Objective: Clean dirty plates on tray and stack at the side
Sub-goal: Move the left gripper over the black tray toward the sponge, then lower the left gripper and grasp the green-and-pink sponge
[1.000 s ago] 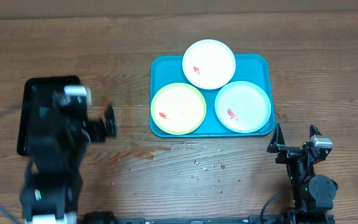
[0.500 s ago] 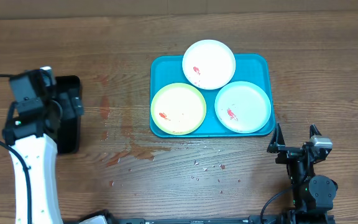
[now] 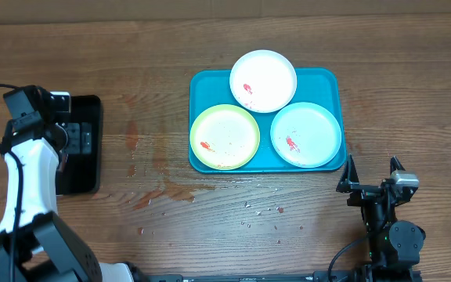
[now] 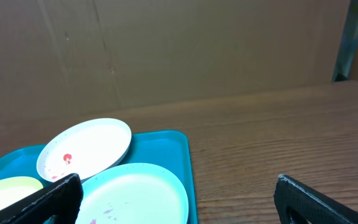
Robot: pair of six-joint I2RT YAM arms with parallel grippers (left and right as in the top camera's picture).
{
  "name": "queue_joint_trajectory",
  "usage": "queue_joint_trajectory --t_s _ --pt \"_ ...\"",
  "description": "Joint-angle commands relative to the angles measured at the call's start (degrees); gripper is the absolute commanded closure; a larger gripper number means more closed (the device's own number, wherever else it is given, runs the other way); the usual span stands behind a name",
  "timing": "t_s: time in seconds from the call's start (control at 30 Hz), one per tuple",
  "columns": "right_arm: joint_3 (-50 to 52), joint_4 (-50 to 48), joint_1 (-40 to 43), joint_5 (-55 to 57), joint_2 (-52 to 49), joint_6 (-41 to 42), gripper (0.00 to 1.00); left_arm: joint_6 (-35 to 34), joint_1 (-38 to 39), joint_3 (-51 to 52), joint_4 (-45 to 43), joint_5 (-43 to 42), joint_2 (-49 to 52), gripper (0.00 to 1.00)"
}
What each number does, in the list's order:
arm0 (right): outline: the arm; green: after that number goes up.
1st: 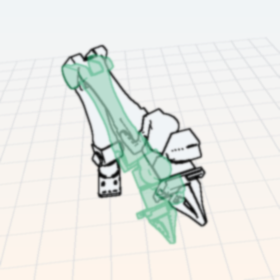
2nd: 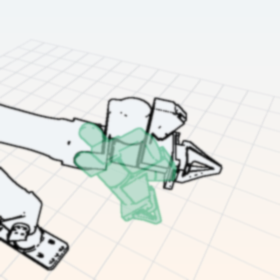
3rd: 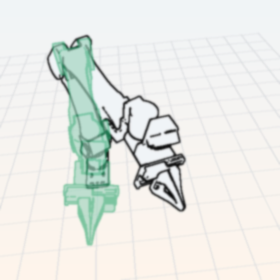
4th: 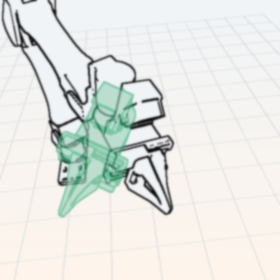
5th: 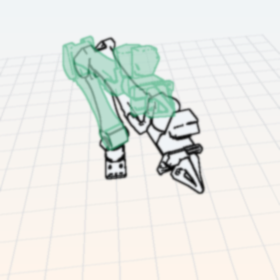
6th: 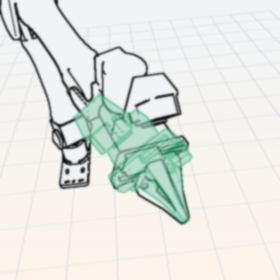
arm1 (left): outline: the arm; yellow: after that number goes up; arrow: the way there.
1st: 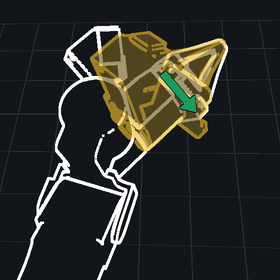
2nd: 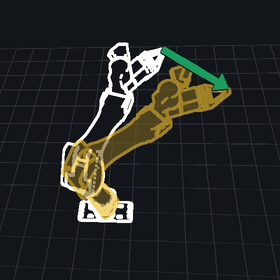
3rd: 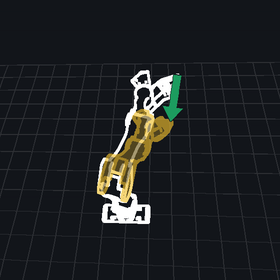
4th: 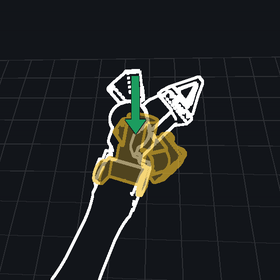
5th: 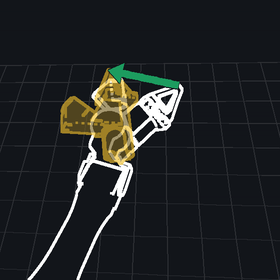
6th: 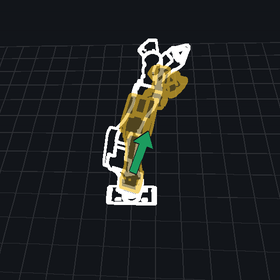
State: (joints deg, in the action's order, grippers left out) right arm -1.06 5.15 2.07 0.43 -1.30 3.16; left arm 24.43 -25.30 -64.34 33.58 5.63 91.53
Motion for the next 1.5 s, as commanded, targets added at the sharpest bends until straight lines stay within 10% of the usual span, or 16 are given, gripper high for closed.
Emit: queue_joint_trajectory --t_s 0.0,0.2,0.37,0.97,1.1,1.23,1.33,1.37,1.4,1.47 --pt "0.59 -0.42 -0.09 0.57 0.15 -0.20 0.00 4.72 -2.54 -1.14 -0.48 1.75 2.64 0.00" --pt "0.59 -0.42 -0.09 0.57 0.15 -0.20 0.00 6.75 -8.09 -1.14 -0.74 -10.36 4.17 0.03" --pt "0.59 -0.42 -0.09 0.57 0.15 -0.20 0.00 6.99 -10.62 -1.14 -0.87 -10.36 7.72 0.16" --pt "0.59 -0.42 -0.09 0.57 0.15 -0.20 0.00 14.62 -10.78 -1.14 -8.81 -14.62 18.47 0.15" --pt "0.59 -0.42 -0.09 0.57 0.15 -0.22 0.00 14.29 -10.78 -1.14 -8.48 -14.47 19.91 0.77" --pt "0.59 -0.42 -0.09 0.57 0.15 -0.20 0.00 10.64 -10.78 -1.14 -8.37 -14.45 19.91 0.96" --pt "0.59 -0.42 -0.09 0.57 0.15 -0.22 0.00 6.25 -10.78 -1.14 -8.59 -14.45 19.91 0.91" --pt "0.59 -0.42 -0.09 0.57 0.15 -0.20 0.00 5.25 -10.78 -1.16 -8.68 -14.47 19.91 0.27" --pt "0.59 -0.42 -0.09 0.57 0.15 -0.20 0.00 4.26 -10.78 -1.16 -8.79 -14.47 19.91 0.00" --pt "0.59 -0.42 -0.09 0.57 0.15 -0.20 0.00 2.38 -10.71 -1.16 -8.50 -14.47 19.91 0.00"
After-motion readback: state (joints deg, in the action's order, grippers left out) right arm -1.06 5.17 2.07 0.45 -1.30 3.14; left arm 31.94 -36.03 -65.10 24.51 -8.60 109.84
